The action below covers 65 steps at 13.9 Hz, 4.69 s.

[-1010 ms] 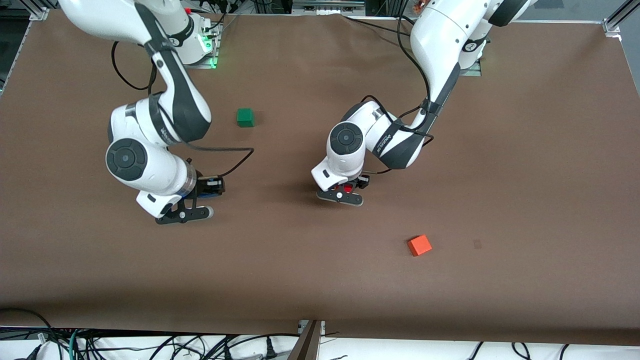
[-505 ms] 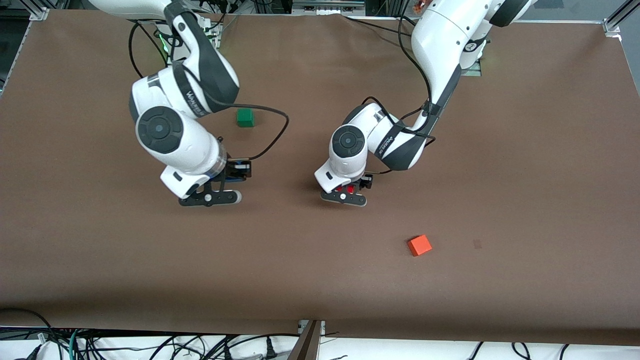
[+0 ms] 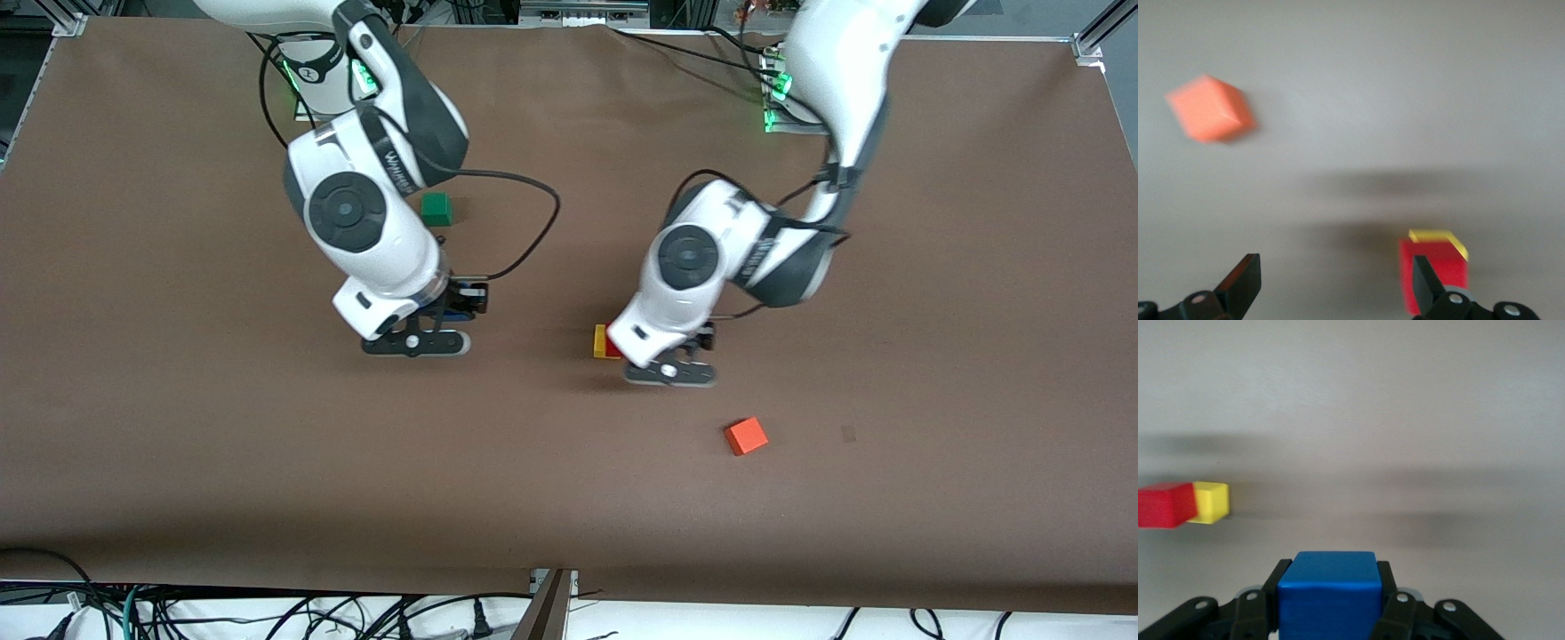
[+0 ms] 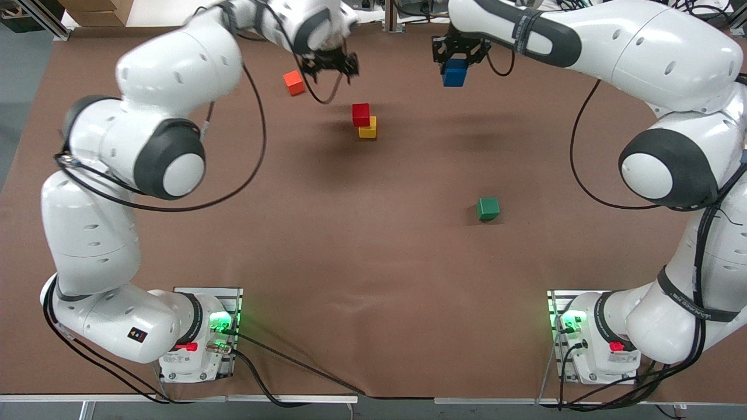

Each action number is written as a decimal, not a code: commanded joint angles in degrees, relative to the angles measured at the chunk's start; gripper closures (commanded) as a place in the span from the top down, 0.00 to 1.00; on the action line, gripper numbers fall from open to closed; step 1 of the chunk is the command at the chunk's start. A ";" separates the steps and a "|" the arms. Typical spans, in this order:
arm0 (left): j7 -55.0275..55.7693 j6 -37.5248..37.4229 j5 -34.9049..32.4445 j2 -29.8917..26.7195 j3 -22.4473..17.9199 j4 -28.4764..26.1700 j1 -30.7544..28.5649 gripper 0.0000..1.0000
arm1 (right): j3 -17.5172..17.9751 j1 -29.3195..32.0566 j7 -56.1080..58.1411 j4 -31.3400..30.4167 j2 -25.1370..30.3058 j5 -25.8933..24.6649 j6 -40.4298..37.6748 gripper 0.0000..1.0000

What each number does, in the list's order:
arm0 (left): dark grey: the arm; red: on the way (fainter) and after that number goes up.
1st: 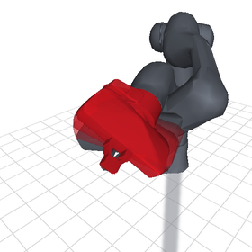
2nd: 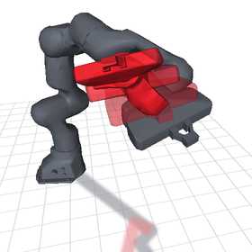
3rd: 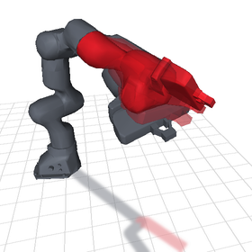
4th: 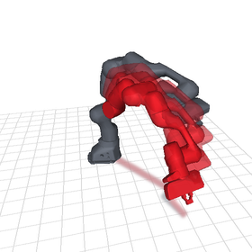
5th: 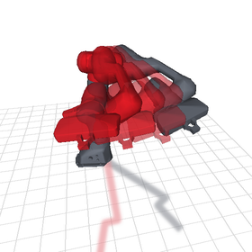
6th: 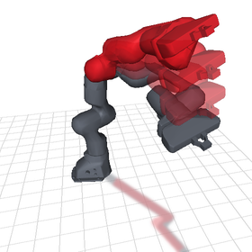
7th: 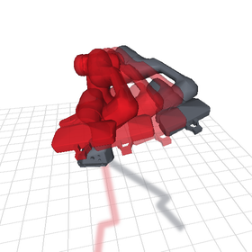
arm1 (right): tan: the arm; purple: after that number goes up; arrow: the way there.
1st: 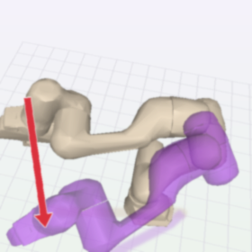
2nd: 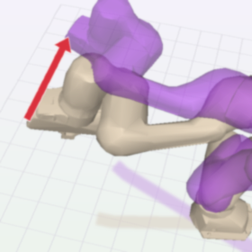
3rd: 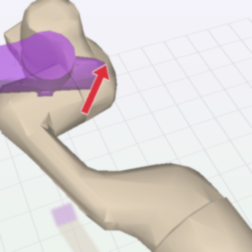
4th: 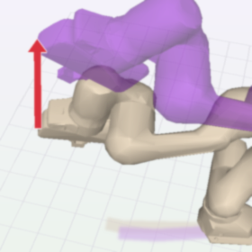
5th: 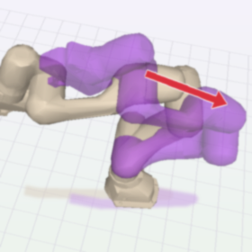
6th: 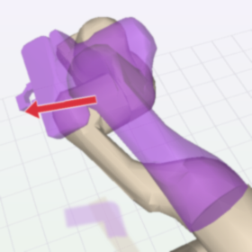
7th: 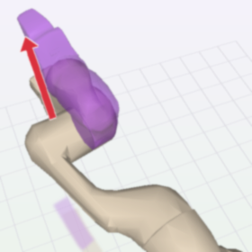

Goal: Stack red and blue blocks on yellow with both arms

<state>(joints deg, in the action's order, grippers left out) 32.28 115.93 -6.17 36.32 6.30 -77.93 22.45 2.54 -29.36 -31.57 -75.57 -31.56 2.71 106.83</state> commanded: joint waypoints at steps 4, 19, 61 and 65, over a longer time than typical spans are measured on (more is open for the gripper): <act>-6.44 -7.80 -0.85 -10.56 0.82 1.72 -12.34 1.00 | -0.17 -7.71 -14.80 4.19 -4.81 0.54 6.45 0.40; -24.20 -24.95 -0.94 -12.24 0.91 10.61 -27.81 1.00 | -1.22 -18.27 -26.88 18.18 -20.82 -12.45 17.97 0.44; -23.76 -20.74 4.33 -24.81 0.82 -6.53 -30.80 1.00 | -5.86 3.52 8.08 2.57 12.02 3.71 -21.58 1.00; -23.58 -20.74 4.41 -24.81 0.73 -6.53 -30.80 1.00 | -7.37 9.65 20.28 -12.01 23.53 3.71 -17.54 1.00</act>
<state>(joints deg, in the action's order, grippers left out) 9.06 95.35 -3.05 11.57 6.83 -85.21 -7.76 -5.11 -22.97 -16.85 -75.68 -16.55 5.05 85.37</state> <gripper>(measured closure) 0.000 0.000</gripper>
